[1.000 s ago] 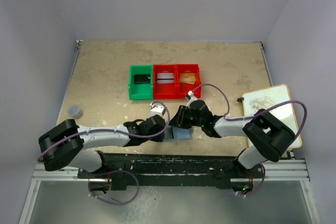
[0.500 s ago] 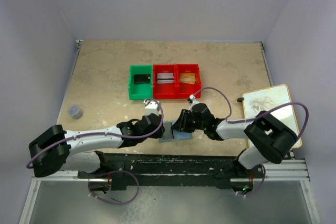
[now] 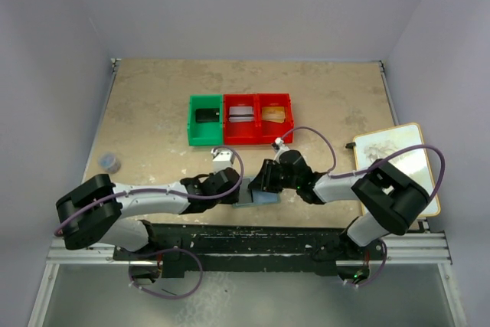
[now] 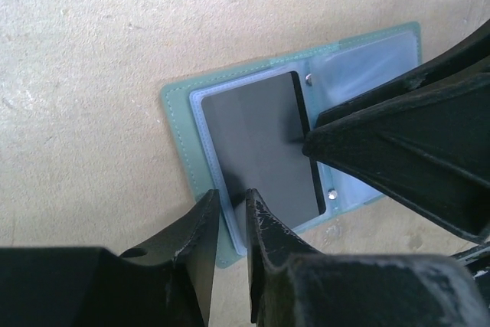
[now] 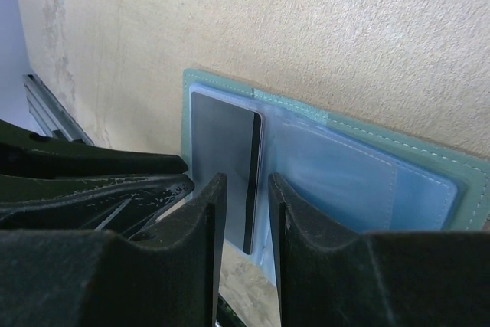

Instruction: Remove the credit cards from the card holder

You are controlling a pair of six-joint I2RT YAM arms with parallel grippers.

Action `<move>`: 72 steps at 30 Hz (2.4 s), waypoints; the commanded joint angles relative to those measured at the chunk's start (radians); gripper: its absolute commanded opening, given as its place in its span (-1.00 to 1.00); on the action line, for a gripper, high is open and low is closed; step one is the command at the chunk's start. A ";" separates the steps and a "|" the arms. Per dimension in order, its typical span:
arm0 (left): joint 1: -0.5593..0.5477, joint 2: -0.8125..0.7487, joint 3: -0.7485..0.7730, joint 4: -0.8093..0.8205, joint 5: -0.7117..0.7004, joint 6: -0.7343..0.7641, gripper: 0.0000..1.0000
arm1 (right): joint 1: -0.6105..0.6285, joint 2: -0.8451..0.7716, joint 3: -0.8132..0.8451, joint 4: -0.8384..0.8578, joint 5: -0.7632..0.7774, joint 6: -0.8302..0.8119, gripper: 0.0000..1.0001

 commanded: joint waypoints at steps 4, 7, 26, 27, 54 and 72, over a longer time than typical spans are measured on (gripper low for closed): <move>-0.004 0.007 0.118 -0.061 -0.017 0.012 -0.80 | -0.005 0.032 -0.063 0.065 0.007 0.016 -0.37; -0.003 -0.010 0.127 -0.057 -0.016 0.033 -0.79 | -0.004 0.037 -0.074 0.078 0.012 0.030 -0.38; -0.001 0.128 0.103 -0.025 0.001 -0.012 -0.94 | -0.004 0.067 -0.114 0.206 -0.017 0.088 -0.41; -0.001 0.127 0.099 -0.031 -0.006 -0.017 -0.95 | -0.004 0.068 -0.118 0.212 -0.017 0.092 -0.41; -0.003 0.069 0.080 -0.099 -0.054 -0.026 -0.82 | -0.004 0.017 -0.106 0.145 0.007 0.094 -0.41; -0.003 0.075 0.070 -0.053 -0.039 -0.026 -0.67 | -0.005 -0.017 -0.090 0.109 0.011 0.084 -0.39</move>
